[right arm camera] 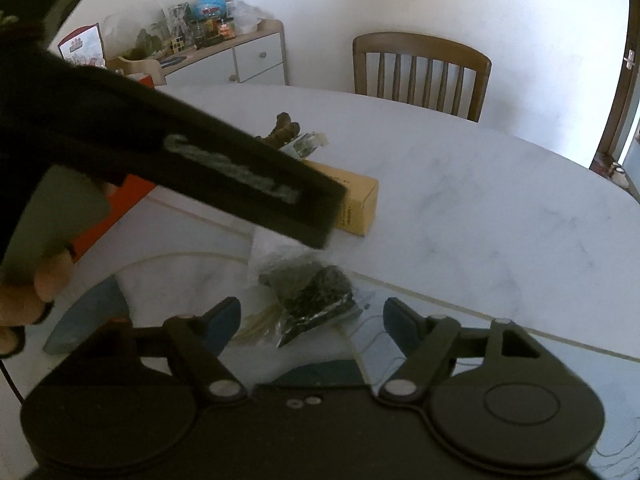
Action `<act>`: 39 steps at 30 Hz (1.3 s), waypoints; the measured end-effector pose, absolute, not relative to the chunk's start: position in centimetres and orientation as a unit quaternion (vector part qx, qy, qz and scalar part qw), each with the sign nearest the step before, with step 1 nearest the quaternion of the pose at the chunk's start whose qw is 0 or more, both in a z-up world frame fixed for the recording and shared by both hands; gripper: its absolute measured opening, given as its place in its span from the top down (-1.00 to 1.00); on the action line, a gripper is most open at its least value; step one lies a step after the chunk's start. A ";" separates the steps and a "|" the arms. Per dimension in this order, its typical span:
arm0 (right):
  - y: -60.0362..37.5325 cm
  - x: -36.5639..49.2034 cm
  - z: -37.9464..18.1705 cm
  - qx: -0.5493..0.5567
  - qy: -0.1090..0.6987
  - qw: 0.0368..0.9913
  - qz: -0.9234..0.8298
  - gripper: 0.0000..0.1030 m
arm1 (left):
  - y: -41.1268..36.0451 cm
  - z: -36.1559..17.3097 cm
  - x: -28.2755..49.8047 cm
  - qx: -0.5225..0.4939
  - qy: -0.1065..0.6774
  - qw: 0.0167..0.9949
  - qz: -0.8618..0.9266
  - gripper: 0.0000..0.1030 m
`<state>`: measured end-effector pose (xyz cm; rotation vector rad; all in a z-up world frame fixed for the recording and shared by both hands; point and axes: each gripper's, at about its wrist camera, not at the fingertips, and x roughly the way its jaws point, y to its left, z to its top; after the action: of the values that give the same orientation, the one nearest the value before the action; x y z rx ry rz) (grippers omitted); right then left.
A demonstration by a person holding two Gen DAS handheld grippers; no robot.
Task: Organize objects
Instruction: 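Grasp the clear bag of white items with the left tool while the right tool grasps the dark bag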
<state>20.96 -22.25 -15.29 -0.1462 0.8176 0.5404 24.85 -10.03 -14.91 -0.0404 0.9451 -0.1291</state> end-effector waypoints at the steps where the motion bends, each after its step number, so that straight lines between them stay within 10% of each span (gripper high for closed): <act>1: -22.2 20.9 -15.4 -0.070 0.391 0.880 0.260 -0.48 | -10.0 -15.1 25.1 -0.025 0.457 0.887 -0.060 -0.99; 12: -22.0 20.7 -15.8 -0.077 0.383 0.885 0.255 -0.25 | -10.7 -16.0 25.5 -0.014 0.455 0.889 -0.053 -0.91; 17: -22.3 20.6 -15.7 -0.077 0.382 0.887 0.247 -0.03 | -11.2 -16.2 25.3 -0.015 0.461 0.885 -0.066 -0.20; 23: -22.6 20.3 -15.5 -0.075 0.382 0.890 0.238 0.15 | -11.2 -16.4 24.8 -0.021 0.466 0.882 -0.076 0.19; 39: -24.2 17.3 -13.4 -0.053 0.389 0.893 0.219 0.29 | -10.2 -13.8 22.1 -0.016 0.469 0.879 -0.080 0.31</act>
<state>17.29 -24.18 -13.41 -0.1106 0.8074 0.4552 22.07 -10.23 -13.82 -0.0338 0.9779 -0.1669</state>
